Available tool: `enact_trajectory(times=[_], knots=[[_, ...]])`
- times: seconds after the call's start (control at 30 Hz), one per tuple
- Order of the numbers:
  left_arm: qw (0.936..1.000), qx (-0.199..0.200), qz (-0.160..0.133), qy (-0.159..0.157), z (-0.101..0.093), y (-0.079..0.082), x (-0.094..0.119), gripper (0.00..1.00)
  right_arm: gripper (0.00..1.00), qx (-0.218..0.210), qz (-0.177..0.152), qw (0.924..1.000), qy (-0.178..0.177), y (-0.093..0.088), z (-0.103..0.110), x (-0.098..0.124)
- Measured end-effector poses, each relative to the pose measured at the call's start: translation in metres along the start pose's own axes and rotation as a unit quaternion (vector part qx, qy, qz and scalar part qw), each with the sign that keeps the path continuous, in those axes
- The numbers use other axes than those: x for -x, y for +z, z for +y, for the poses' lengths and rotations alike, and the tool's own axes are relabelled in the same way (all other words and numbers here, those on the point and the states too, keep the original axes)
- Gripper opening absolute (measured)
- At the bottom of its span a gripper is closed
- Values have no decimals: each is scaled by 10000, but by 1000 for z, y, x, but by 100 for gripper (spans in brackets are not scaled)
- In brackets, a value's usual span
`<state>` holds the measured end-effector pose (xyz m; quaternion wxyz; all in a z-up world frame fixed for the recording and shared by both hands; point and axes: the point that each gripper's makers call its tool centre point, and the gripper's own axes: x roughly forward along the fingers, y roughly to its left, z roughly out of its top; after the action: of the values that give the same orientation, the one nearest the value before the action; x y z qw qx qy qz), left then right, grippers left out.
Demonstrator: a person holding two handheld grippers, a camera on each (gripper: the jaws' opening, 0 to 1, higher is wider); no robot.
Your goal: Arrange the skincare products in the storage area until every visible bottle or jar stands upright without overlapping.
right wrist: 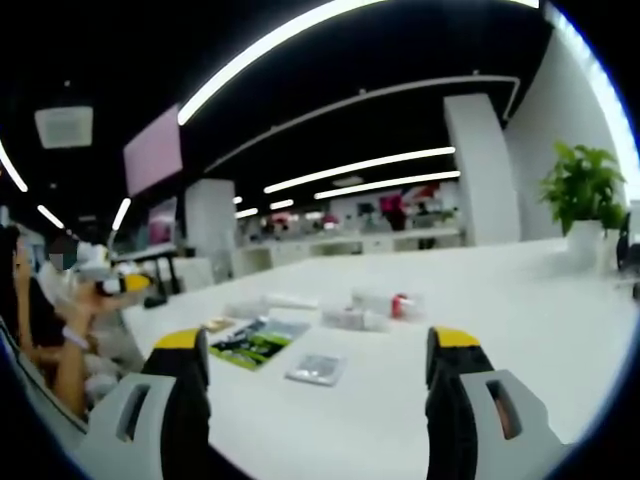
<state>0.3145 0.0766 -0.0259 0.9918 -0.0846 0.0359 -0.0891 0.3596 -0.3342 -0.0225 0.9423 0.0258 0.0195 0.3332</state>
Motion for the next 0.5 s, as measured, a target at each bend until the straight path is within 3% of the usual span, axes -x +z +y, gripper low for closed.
enact_trajectory(times=[0.5], knots=[[10000, 14, 15, 0, 0, -2, 1, 99, 88, 16, 10, 10000, 36, 0, 4, -1]])
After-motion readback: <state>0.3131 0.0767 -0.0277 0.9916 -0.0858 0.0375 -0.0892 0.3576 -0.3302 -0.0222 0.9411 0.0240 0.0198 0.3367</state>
